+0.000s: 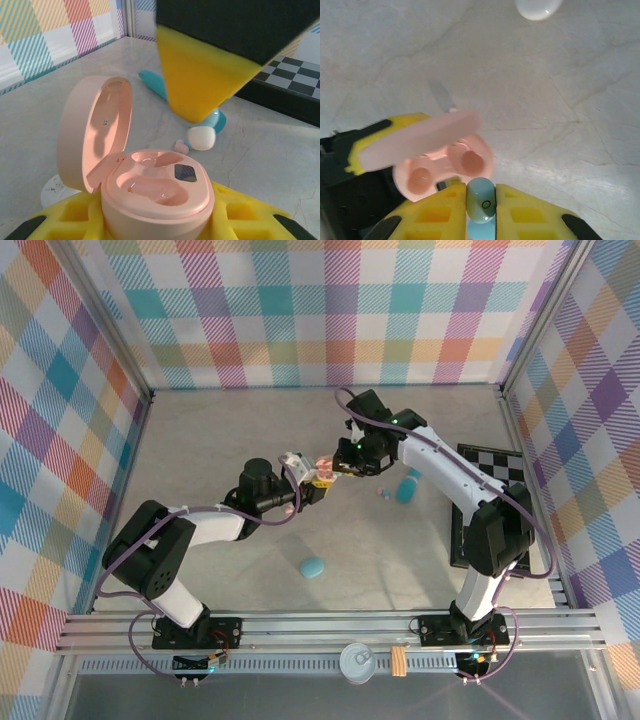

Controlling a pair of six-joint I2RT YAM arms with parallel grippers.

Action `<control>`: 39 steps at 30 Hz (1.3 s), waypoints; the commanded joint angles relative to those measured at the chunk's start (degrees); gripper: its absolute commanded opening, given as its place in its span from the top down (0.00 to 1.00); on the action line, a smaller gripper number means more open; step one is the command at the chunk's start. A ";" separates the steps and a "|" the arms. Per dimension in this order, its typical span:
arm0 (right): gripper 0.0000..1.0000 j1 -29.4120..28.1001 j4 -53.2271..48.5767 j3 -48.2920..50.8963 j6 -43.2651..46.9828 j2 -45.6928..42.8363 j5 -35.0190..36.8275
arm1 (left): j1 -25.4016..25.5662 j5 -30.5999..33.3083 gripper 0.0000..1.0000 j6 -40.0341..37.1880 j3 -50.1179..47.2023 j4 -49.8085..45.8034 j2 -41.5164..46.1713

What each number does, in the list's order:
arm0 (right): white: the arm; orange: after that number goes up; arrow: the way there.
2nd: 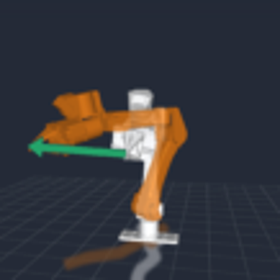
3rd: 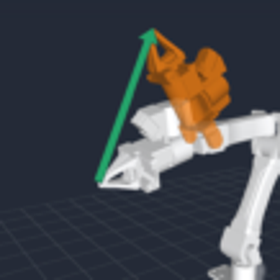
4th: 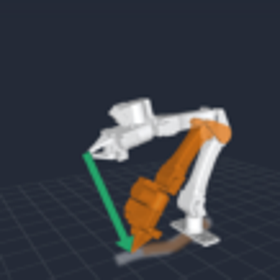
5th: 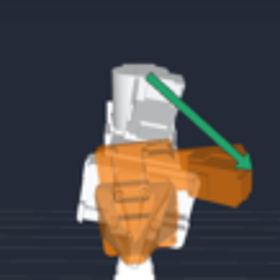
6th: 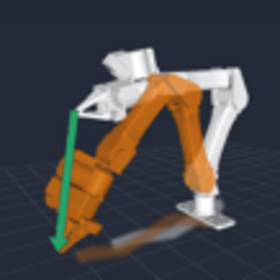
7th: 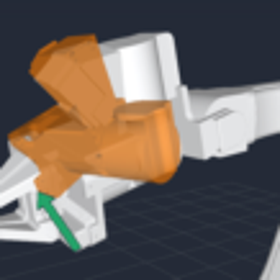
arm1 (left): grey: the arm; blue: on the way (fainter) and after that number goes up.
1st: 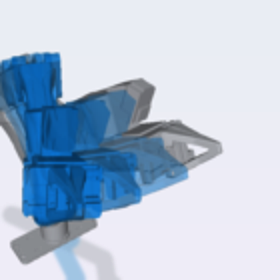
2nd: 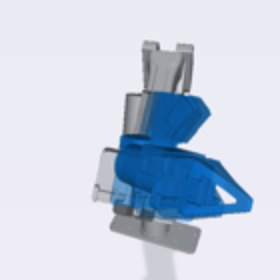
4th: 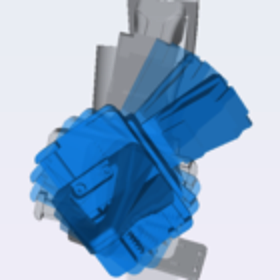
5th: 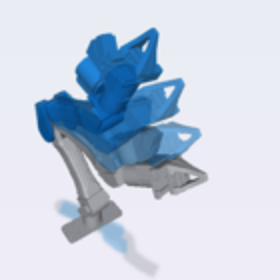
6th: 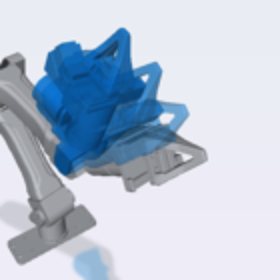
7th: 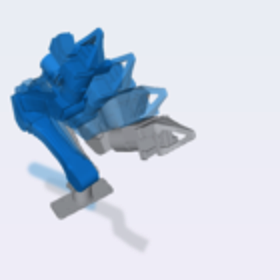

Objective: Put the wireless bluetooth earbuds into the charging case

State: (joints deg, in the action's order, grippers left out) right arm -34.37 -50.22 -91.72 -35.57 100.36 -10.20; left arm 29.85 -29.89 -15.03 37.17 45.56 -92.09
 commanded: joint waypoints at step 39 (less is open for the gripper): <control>0.46 11.85 11.21 13.38 3.68 5.99 8.87 | -9.46 -0.28 0.72 2.57 -8.30 4.86 9.66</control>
State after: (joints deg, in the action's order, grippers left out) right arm -24.18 -39.83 -75.22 -34.13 105.10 -2.98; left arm 20.91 -28.86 -12.86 29.69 49.28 -84.18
